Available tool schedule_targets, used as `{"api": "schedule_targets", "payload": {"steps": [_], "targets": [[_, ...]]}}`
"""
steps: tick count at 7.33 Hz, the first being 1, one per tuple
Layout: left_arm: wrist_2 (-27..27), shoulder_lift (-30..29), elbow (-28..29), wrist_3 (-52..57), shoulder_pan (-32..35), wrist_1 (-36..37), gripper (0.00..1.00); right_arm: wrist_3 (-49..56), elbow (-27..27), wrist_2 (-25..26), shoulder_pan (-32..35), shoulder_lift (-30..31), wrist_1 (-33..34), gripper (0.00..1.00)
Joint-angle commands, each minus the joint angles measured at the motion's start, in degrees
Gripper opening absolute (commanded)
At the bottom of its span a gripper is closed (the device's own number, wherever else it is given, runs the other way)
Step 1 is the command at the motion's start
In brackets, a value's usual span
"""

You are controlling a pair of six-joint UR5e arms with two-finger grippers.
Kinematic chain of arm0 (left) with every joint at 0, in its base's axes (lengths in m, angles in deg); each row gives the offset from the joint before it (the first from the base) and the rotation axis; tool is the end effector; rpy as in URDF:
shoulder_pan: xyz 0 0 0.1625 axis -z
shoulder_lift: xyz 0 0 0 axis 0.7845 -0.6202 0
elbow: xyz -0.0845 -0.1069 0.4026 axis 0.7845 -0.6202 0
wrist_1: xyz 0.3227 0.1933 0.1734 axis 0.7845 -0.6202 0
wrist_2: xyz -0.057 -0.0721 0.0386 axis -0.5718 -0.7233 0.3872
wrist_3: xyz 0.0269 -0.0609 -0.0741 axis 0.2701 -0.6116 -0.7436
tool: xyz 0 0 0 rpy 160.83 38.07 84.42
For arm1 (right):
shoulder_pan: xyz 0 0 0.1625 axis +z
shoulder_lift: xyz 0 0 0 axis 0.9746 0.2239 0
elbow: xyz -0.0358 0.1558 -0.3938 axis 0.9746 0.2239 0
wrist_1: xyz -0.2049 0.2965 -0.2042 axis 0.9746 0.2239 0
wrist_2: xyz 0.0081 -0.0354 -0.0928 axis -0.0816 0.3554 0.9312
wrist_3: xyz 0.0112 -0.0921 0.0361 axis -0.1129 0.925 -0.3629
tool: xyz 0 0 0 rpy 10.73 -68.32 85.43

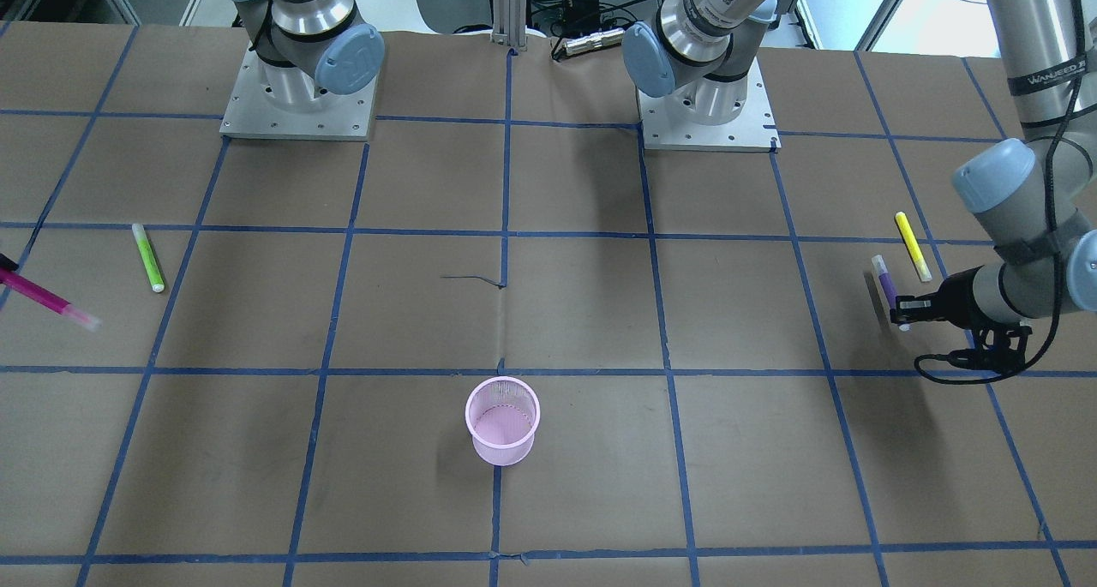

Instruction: Insert purple and pink pens into pink cup

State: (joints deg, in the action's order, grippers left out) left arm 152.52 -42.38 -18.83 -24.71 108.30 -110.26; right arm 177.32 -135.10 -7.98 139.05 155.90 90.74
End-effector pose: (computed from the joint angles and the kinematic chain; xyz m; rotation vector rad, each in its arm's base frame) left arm 0.2118 -0.5364 0.2070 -0.0310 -3.0988 -0.4542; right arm -0.0966 -0.5153 0.4188 -1.6351 2.5305 -0.3147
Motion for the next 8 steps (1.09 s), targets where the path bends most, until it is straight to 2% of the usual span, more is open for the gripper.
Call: {"api": "schedule_targets", "payload": {"steps": [1, 2, 3, 4, 5, 6, 7, 8], "targets": [[-0.4, 1.7, 1.0, 0.2, 0.9, -0.9, 0.0, -23.8, 0.0, 4.1, 18.5, 0.1, 3.0, 0.0], [-0.8, 2.8, 1.2, 0.2, 1.0, -1.6, 0.0, -33.4, 1.3, 4.6, 26.4, -3.7, 7.8, 0.0], [-1.1, 3.3, 1.5, 0.4, 0.9, -1.9, 0.0, -42.1, 5.9, 7.7, 32.8, -7.7, 8.0, 0.0], [-1.4, 3.5, 2.6, 0.5, 1.0, -2.0, 0.0, -47.1, 12.1, 13.0, 37.4, -12.4, 6.8, 0.0], [-1.6, 3.7, 3.2, 0.6, 1.0, -2.1, 0.0, -49.5, 18.5, 14.0, 39.9, -16.6, 1.8, 0.0], [-3.2, 4.3, 3.4, 1.5, 1.0, -2.1, 0.0, -50.7, 23.0, 17.3, 42.8, -19.6, -4.4, 0.01], [-4.8, 4.8, 3.5, 1.9, 1.0, -2.1, 0.0, -51.4, 24.5, 22.4, 46.2, -22.2, -5.1, 0.01], [-5.5, 4.9, 3.6, 1.9, 1.0, -2.0, 0.0, -51.5, 25.3, 25.0, 47.0, -24.2, -5.6, 0.02]]}}
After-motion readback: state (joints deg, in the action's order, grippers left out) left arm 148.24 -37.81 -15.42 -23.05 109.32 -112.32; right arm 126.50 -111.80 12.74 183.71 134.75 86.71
